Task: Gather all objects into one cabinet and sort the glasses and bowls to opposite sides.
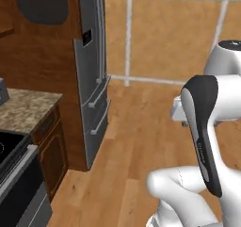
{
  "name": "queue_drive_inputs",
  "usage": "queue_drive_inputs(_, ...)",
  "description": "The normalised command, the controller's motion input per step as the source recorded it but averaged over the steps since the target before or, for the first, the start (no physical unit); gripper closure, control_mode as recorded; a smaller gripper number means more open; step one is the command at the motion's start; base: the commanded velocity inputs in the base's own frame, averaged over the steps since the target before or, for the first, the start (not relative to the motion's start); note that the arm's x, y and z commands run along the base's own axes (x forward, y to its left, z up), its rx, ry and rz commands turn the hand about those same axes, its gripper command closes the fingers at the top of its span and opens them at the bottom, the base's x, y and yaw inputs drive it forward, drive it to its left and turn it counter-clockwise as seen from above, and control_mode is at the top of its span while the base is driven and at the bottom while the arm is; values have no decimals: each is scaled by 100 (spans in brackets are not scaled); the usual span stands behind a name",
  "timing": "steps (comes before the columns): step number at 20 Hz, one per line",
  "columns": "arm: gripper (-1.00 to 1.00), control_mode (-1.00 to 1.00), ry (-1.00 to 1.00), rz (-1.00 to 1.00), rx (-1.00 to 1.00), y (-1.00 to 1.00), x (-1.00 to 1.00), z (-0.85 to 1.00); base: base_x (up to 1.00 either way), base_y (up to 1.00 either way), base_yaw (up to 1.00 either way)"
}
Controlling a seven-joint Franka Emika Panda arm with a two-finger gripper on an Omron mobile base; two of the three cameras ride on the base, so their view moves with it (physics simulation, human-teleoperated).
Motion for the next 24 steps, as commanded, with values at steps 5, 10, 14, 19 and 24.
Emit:
queue_drive_inputs(5, -100, 100, 0, 0, 0, 0, 0, 0, 0, 0, 91)
queue_drive_inputs(10, -100, 100, 0, 0, 0, 0, 0, 0, 10, 0, 77)
queue_drive_inputs(14, -100, 100, 0, 0, 0, 0, 0, 0, 44, -18, 57)
queue_drive_inputs(19, -100, 100, 0, 0, 0, 0, 0, 0, 49, -37, 26)
queue_drive_inputs(24, -100, 100, 0, 0, 0, 0, 0, 0, 34, -3, 2)
